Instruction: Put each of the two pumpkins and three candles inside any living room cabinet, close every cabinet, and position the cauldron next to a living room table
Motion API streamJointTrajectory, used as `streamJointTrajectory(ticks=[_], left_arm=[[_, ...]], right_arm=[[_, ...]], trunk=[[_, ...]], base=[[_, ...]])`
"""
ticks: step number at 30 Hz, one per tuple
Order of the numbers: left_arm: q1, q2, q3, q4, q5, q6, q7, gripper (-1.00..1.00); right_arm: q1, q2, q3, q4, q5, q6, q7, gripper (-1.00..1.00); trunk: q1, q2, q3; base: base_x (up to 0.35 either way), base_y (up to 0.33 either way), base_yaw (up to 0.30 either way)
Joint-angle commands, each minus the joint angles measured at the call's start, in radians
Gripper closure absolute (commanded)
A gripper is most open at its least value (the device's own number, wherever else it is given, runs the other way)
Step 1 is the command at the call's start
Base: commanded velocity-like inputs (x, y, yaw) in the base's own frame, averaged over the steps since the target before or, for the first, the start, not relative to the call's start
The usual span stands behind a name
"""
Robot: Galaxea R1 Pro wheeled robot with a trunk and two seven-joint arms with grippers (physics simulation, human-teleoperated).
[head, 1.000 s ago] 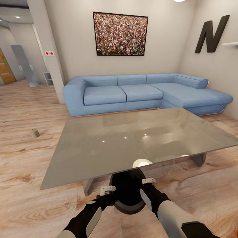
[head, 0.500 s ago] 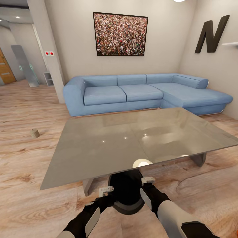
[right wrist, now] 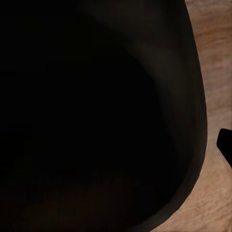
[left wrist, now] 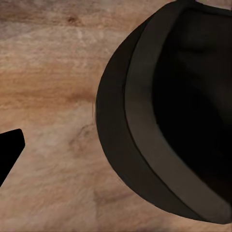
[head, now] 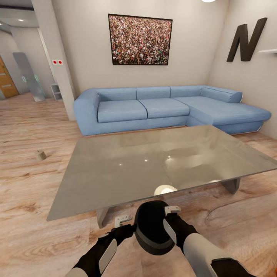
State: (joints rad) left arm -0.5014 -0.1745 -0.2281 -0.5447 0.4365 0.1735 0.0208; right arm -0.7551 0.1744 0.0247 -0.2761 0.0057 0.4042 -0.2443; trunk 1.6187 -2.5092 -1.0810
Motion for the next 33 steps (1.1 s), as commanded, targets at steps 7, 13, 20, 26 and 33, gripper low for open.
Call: streamJointTrajectory(ticks=[7,13,20,26,33], left_arm=[[0.0,0.0,-0.005,-0.001,0.005,0.004,0.002,-1.0],[0.0,0.0,-0.006,-0.001,0.004,0.004,0.002,-1.0],[0.0,0.0,-0.001,-0.001,0.006,0.003,0.002,-1.0],[0.0,0.0,-0.002,-0.001,0.005,0.003,0.001,-1.0],[0.0,0.0,-0.003,-0.001,0.002,0.0,0.002,-1.0]], right_arm=[[0.0,0.0,0.002,-0.002,0.0,0.007,-0.003,-1.0],[0.0,0.0,0.001,-0.002,-0.001,0.007,-0.001,-1.0],[0.0,0.0,0.001,-0.002,-0.001,0.007,-0.001,-1.0],[0.0,0.0,0.001,-0.002,-0.001,0.007,-0.001,-1.0],[0.0,0.0,0.001,-0.002,-0.001,0.006,-0.003,-1.0]], trunk=[[0.0,0.0,-0.001],[0.0,0.0,-0.001],[0.0,0.0,-0.001],[0.0,0.0,-0.001],[0.0,0.0,-0.001]], base=[[0.0,0.0,0.0],[0.0,0.0,0.0],[0.0,0.0,0.0],[0.0,0.0,0.0],[0.0,0.0,0.0]])
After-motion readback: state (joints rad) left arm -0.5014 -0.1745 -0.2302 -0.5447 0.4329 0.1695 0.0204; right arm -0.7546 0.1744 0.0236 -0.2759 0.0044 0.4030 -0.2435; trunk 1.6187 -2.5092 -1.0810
